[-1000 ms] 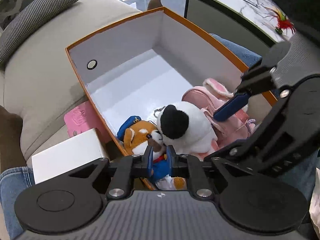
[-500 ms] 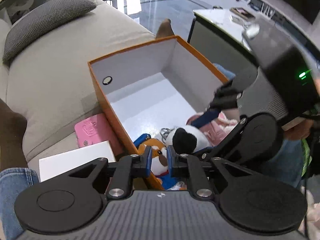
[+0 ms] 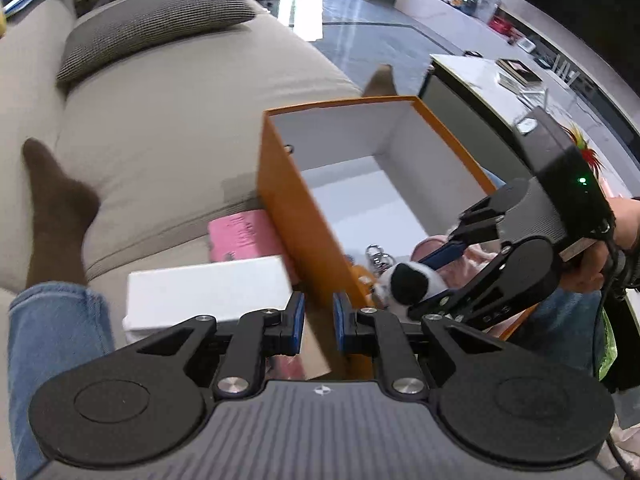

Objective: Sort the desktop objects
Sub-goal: 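Lower both plushes into the box and open both grippers, then move the left tool to the dark box while the right tool approaches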

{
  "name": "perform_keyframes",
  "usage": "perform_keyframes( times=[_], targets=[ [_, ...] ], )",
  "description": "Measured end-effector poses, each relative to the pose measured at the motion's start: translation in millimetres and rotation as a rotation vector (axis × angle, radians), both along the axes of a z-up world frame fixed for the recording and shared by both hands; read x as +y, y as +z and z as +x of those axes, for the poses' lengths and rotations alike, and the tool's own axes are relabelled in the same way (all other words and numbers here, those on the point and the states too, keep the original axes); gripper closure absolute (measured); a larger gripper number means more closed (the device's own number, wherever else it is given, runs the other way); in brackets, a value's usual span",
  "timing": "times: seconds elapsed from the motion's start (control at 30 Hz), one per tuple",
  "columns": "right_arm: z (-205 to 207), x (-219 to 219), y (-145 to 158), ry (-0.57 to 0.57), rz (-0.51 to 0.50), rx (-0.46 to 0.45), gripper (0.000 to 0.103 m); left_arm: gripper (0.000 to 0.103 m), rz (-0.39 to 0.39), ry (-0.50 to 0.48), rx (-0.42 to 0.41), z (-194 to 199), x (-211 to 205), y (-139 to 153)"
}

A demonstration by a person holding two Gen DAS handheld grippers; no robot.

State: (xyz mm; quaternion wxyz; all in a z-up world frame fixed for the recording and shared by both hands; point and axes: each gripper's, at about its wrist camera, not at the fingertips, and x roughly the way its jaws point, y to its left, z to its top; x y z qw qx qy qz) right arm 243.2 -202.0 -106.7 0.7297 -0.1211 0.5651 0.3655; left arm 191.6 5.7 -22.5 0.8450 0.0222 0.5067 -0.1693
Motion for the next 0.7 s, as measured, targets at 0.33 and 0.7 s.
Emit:
perform_keyframes(
  times=[0.33,0.7],
  targets=[
    [-33.2,3.4,52.1,-0.05,-0.013,-0.167,0.044,0.081,0.049,0.11,-0.04,-46.2,47.8,17.6],
    [-72.4,56.5,101.9,-0.053,0.153,-0.295,0.048,0.043,0.06,0.116,-0.083,-80.9,65.8,17.4]
  ],
)
